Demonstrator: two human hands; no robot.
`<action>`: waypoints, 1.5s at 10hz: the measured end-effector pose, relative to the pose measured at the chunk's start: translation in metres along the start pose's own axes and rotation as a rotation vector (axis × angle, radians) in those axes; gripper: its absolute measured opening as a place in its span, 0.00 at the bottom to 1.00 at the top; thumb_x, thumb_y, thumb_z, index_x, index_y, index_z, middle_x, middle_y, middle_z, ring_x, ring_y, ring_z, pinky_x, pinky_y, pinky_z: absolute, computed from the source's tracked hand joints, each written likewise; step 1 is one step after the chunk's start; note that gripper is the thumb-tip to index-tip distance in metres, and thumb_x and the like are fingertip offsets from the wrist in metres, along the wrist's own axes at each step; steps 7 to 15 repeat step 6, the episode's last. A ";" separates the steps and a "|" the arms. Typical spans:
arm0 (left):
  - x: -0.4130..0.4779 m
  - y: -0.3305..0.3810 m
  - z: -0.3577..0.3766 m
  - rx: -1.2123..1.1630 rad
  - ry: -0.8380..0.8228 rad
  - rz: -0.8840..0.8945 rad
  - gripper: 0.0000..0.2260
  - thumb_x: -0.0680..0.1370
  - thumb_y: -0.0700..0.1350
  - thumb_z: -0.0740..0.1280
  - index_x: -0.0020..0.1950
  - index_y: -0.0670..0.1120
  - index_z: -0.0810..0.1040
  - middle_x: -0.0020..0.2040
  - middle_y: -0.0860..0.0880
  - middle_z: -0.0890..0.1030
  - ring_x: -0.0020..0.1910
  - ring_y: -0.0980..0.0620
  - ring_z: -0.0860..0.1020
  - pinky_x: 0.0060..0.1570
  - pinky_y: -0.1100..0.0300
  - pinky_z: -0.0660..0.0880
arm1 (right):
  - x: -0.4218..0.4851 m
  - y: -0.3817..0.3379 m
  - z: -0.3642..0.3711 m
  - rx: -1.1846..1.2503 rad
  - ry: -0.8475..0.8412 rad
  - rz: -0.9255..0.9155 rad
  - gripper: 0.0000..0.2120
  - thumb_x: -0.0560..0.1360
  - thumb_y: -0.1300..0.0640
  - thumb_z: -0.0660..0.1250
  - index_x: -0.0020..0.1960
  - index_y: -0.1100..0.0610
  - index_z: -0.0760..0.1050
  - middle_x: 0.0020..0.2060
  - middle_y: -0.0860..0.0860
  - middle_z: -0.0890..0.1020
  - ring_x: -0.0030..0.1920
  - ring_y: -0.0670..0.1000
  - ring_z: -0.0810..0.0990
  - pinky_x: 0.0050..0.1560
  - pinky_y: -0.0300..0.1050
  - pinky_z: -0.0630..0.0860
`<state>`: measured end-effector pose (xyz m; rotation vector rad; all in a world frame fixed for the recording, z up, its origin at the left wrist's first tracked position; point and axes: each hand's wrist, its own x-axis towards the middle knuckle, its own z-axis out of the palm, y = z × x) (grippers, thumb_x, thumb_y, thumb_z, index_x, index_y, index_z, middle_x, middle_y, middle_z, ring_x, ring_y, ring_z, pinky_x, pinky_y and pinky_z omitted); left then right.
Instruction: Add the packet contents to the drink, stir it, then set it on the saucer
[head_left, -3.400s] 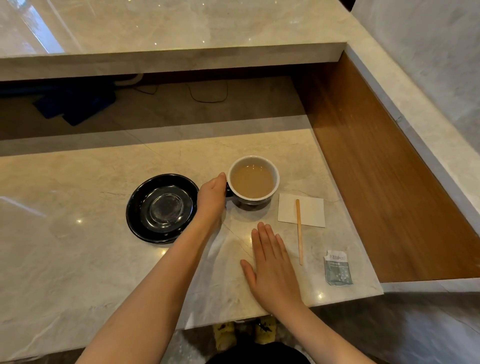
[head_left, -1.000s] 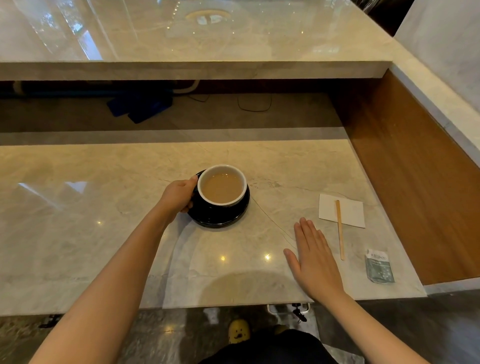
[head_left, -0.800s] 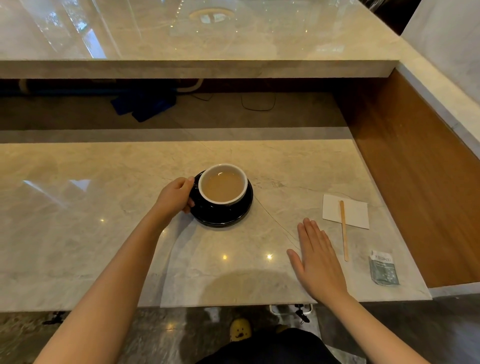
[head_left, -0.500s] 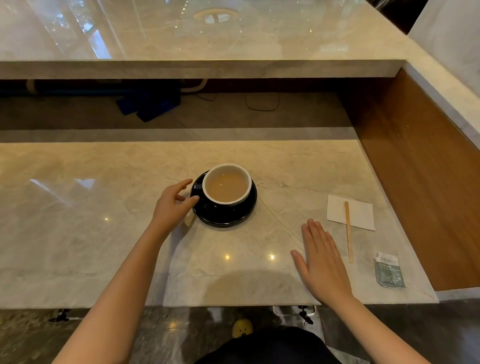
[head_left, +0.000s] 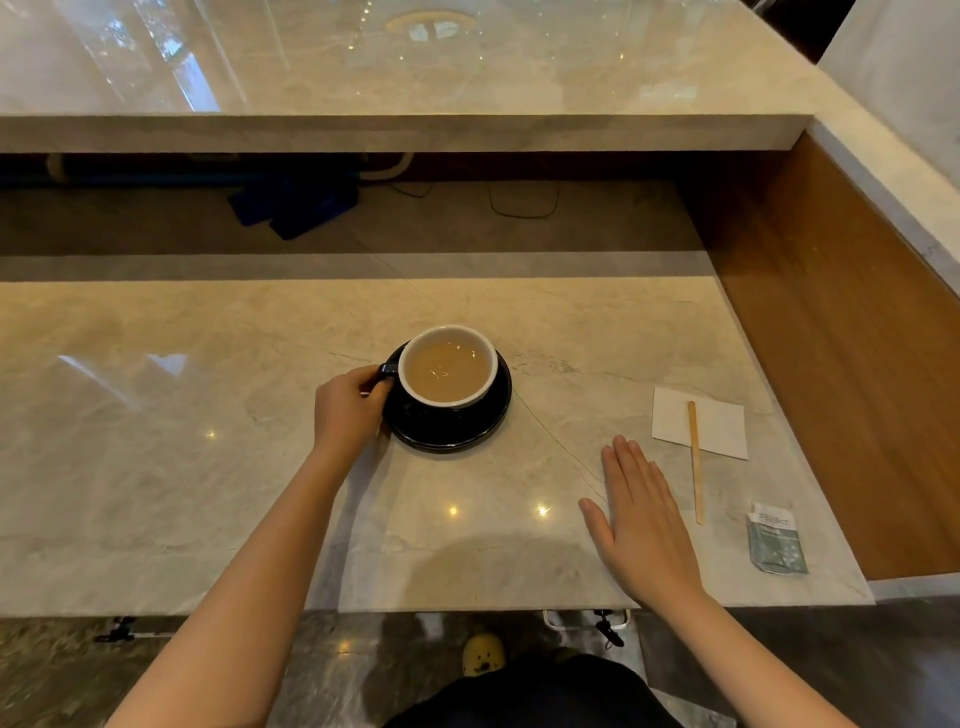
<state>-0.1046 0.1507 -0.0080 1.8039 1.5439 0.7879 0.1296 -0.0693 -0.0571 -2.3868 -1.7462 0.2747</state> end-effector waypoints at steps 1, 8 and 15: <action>0.001 -0.001 0.000 -0.011 -0.021 0.006 0.10 0.76 0.38 0.65 0.55 0.43 0.82 0.49 0.44 0.83 0.44 0.54 0.76 0.39 0.65 0.68 | 0.000 0.000 0.000 0.005 -0.004 0.005 0.32 0.76 0.39 0.41 0.74 0.55 0.42 0.76 0.51 0.45 0.74 0.46 0.39 0.71 0.39 0.32; 0.005 -0.024 -0.009 -0.082 -0.108 -0.069 0.19 0.75 0.40 0.70 0.65 0.45 0.74 0.51 0.46 0.80 0.47 0.47 0.79 0.51 0.48 0.76 | 0.004 0.002 -0.008 0.188 -0.079 0.042 0.41 0.67 0.31 0.30 0.74 0.51 0.38 0.72 0.43 0.36 0.72 0.41 0.33 0.65 0.31 0.25; 0.005 -0.024 -0.009 -0.082 -0.108 -0.069 0.19 0.75 0.40 0.70 0.65 0.45 0.74 0.51 0.46 0.80 0.47 0.47 0.79 0.51 0.48 0.76 | 0.004 0.002 -0.008 0.188 -0.079 0.042 0.41 0.67 0.31 0.30 0.74 0.51 0.38 0.72 0.43 0.36 0.72 0.41 0.33 0.65 0.31 0.25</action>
